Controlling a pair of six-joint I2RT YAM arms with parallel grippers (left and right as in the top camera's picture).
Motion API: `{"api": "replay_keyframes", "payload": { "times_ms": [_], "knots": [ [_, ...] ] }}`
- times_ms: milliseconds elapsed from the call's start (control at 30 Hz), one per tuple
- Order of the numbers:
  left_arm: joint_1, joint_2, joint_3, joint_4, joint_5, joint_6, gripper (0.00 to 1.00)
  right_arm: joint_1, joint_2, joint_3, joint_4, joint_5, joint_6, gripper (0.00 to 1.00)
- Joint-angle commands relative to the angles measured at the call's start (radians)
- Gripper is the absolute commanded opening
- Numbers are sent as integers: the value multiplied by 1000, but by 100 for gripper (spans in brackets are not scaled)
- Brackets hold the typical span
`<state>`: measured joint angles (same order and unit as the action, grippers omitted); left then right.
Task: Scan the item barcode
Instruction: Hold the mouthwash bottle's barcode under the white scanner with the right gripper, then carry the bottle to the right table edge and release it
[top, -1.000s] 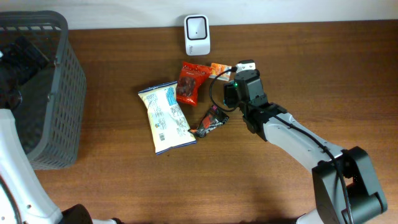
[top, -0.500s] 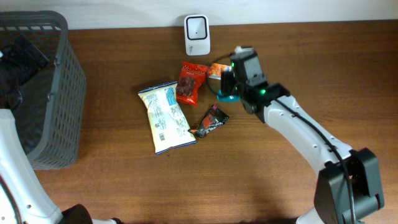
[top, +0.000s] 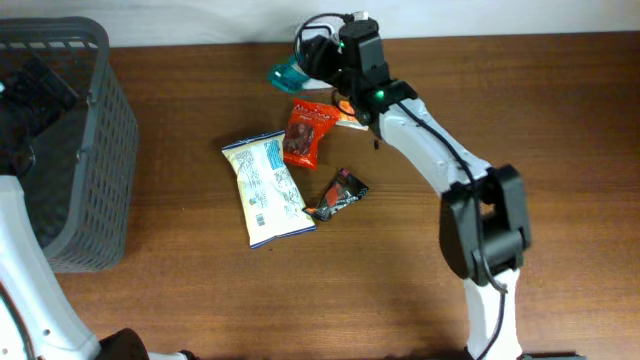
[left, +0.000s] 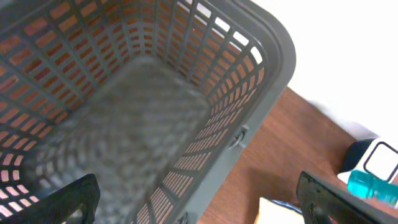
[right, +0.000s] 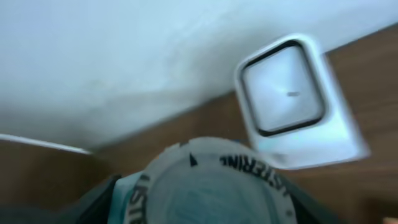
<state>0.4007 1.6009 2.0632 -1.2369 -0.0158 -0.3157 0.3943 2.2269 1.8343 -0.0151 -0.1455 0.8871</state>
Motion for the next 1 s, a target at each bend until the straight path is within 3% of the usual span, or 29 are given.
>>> {"api": "replay_keyframes", "payload": {
  "times_ms": [0,233,433,533,767,967],
  "knots": [
    [3,3,12,2,-3,-10,99,-43,10,66,74,-82,314,59],
    [3,3,12,2,-3,-10,99,-129,57,66,88,-65,747,61],
    [3,3,12,2,-3,-10,99,-136,150,66,181,-125,936,58],
    [3,3,12,2,-3,-10,99,-137,153,66,233,-139,852,63],
    [3,3,12,2,-3,-10,99,-203,144,177,274,-230,692,57],
    [3,3,12,2,-3,-10,99,-325,43,369,-226,-118,286,61]
  ]
}}
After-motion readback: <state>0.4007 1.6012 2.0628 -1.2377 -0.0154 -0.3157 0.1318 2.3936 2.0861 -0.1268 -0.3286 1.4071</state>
